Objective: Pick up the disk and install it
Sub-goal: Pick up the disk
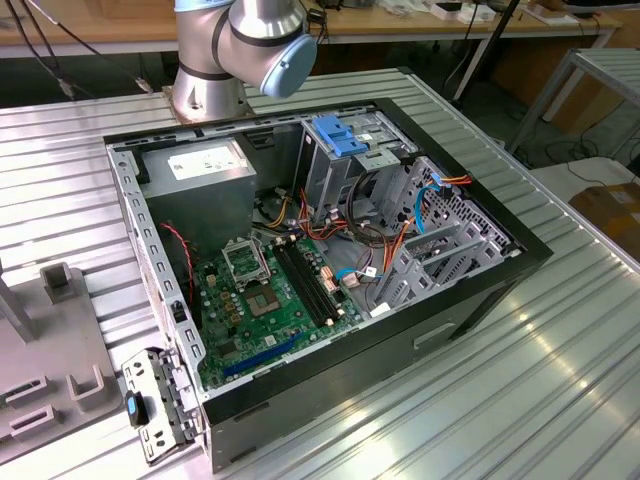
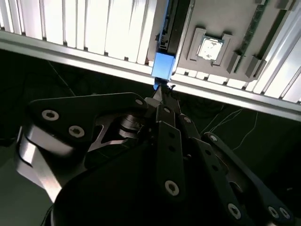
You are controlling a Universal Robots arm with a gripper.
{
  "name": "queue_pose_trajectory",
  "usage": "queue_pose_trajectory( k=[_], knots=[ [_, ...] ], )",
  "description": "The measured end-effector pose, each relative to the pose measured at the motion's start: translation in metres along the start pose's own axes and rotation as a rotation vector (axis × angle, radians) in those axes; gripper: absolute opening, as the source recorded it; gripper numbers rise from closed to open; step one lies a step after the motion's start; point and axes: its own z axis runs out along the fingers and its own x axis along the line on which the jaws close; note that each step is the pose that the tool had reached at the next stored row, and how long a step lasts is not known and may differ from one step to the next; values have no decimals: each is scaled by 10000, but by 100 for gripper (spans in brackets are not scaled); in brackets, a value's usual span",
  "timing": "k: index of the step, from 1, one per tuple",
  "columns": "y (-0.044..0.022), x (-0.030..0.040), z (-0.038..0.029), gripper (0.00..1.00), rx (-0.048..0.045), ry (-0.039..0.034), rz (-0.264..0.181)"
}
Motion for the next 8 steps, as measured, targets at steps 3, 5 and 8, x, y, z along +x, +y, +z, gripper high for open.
queue_pose_trajectory(
  k=[3, 5, 8],
  knots=[
    [0, 1, 10, 11, -5, 56, -596],
    [0, 1, 20, 11, 66, 114, -792],
    [-3, 1, 34, 11, 314, 260, -798]
  ],
)
